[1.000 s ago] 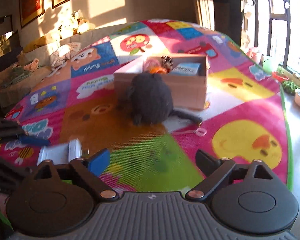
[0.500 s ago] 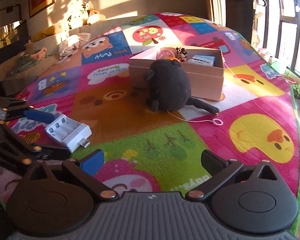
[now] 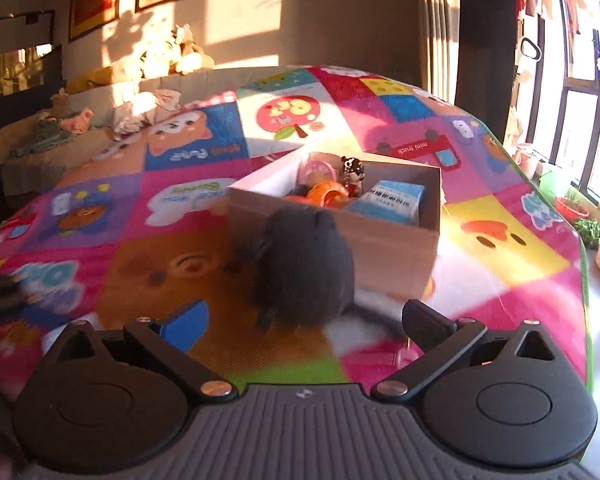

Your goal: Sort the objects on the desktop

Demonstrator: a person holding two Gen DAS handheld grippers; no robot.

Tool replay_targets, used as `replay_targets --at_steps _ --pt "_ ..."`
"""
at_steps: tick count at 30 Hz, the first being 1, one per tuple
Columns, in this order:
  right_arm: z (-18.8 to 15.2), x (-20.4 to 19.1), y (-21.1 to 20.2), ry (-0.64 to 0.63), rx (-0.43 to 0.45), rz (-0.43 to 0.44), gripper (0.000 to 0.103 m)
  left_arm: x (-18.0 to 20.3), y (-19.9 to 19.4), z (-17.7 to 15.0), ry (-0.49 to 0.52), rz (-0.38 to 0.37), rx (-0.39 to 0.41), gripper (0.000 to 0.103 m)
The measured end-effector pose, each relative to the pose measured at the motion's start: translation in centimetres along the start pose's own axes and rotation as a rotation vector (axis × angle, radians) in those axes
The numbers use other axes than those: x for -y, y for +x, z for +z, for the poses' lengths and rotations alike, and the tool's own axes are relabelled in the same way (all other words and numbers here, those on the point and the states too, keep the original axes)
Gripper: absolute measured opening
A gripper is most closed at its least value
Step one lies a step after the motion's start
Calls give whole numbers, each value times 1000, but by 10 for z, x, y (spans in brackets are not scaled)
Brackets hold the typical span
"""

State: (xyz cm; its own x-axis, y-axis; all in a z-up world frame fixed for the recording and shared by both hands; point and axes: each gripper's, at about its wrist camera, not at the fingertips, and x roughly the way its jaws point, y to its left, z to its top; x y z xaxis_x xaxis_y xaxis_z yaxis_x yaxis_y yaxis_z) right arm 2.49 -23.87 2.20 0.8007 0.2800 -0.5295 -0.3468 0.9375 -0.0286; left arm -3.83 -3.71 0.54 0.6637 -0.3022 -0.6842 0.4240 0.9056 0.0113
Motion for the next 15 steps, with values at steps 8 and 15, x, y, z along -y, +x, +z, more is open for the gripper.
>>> replay_targets --at_steps 8,15 --pt "24 -8 62 -6 -130 0 68 -15 -15 -11 -58 -23 4 96" --pt "38 -30 -6 -96 -97 88 66 -12 -14 -12 -38 -10 21 94"
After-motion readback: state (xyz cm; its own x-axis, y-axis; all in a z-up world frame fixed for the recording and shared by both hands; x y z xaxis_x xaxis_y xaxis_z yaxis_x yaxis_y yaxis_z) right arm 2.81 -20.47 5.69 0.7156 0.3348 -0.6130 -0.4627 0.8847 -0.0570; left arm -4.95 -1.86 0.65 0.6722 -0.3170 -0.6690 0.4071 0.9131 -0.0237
